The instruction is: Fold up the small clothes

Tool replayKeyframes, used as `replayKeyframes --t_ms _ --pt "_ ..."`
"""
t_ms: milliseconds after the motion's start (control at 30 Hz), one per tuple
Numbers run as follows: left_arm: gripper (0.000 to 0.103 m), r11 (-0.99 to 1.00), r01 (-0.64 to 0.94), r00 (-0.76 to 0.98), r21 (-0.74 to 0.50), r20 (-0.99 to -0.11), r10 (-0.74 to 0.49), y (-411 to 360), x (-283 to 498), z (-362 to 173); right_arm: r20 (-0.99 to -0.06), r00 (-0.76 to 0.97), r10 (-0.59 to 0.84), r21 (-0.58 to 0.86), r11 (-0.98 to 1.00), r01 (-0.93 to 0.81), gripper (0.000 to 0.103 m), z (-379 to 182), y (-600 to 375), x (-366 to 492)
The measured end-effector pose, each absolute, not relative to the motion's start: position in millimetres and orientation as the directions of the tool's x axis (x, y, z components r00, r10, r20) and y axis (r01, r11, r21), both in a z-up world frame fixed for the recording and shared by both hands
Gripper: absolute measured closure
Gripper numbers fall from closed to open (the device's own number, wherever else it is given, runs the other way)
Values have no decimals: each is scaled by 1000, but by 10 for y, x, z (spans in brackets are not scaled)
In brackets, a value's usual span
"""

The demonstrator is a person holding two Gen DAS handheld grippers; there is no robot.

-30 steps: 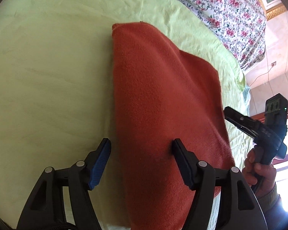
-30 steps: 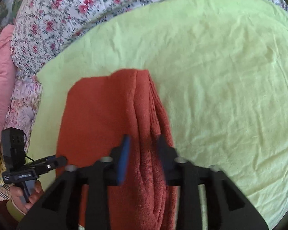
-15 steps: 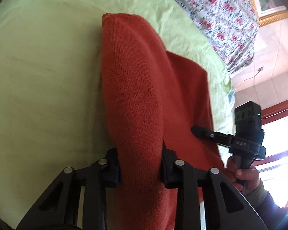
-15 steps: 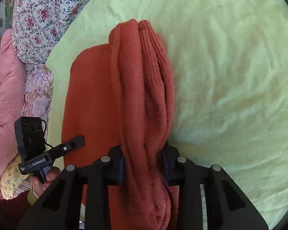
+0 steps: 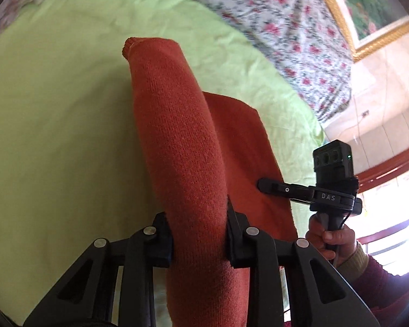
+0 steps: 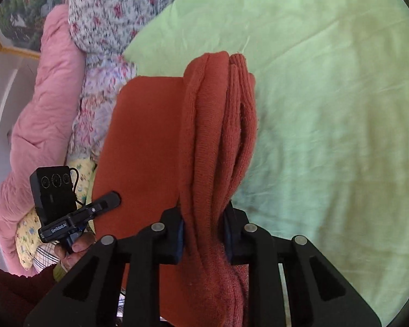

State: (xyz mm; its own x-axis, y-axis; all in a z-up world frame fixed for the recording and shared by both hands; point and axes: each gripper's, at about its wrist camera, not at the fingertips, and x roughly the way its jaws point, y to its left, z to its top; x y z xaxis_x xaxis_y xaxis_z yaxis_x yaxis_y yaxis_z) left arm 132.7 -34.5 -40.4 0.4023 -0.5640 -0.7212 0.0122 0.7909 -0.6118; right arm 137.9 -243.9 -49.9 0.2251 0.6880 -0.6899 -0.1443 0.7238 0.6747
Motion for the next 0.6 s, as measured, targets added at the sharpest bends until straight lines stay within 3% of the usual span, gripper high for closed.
replayKeyframes --t_ms 100,267,600 --pt "73 798 -24 381 -602 -744 -549 -247 1299 -682 -751 201 629 605 778 -170 79 -668 -2223 1421" --pt "62 765 -35 374 -644 -718 -587 -69 1421 -696 -785 215 580 559 814 -155 61 -651 -2267 1455" --pt "48 736 -106 445 -669 -694 -566 517 2255 -614 -755 314 575 545 817 -187 60 -235 -2477 1337"
